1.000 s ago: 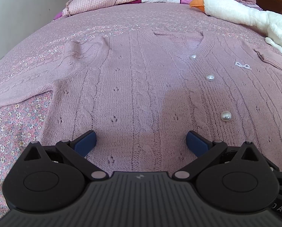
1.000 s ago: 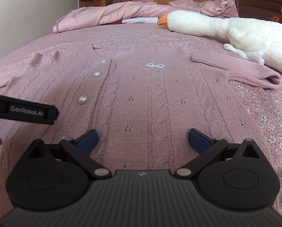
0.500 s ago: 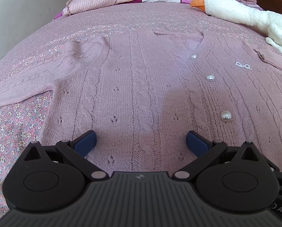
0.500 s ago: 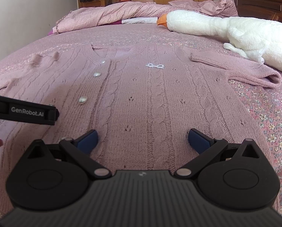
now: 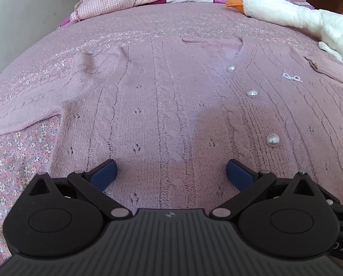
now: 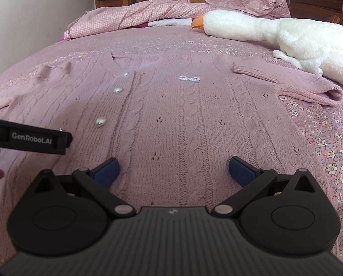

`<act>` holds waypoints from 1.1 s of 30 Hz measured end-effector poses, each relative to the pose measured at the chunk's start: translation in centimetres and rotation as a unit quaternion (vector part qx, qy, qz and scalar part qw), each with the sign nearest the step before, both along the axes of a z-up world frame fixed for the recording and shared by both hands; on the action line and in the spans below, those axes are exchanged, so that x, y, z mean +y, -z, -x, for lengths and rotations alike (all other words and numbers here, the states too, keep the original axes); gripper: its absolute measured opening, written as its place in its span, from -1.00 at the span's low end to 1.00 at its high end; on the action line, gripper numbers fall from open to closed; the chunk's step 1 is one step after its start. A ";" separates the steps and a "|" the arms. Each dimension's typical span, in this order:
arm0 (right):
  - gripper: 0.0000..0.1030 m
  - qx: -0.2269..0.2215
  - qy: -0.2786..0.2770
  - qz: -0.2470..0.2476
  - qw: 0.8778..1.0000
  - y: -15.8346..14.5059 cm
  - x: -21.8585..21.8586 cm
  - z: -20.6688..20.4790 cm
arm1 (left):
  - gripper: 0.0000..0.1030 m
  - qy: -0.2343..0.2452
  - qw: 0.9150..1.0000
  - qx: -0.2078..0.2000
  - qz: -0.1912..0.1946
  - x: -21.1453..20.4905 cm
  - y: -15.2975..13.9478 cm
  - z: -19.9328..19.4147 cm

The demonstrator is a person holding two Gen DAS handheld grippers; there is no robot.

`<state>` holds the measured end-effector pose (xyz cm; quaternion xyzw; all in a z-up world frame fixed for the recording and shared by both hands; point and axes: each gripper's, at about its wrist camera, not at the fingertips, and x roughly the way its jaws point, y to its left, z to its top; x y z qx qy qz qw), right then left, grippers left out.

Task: Fold small clothes

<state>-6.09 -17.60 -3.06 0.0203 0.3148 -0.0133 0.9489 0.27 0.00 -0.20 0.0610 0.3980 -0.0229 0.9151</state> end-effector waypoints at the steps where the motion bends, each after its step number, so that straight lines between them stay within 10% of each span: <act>1: 1.00 0.001 -0.002 0.000 1.000 -0.1 0.0 0.0 | 1.00 0.000 1.000 0.002 0.001 0.0 0.0 -0.1; 18: 1.00 -0.025 -0.008 -0.033 0.999 -5.9 -7.8 -3.0 | 1.00 -0.002 1.000 0.019 0.017 -0.6 -3.1 -1.7; 33: 0.97 -0.009 0.070 0.022 0.997 -2.5 -15.6 -12.8 | 1.00 -0.010 0.999 0.043 -0.001 -0.6 -0.7 -2.4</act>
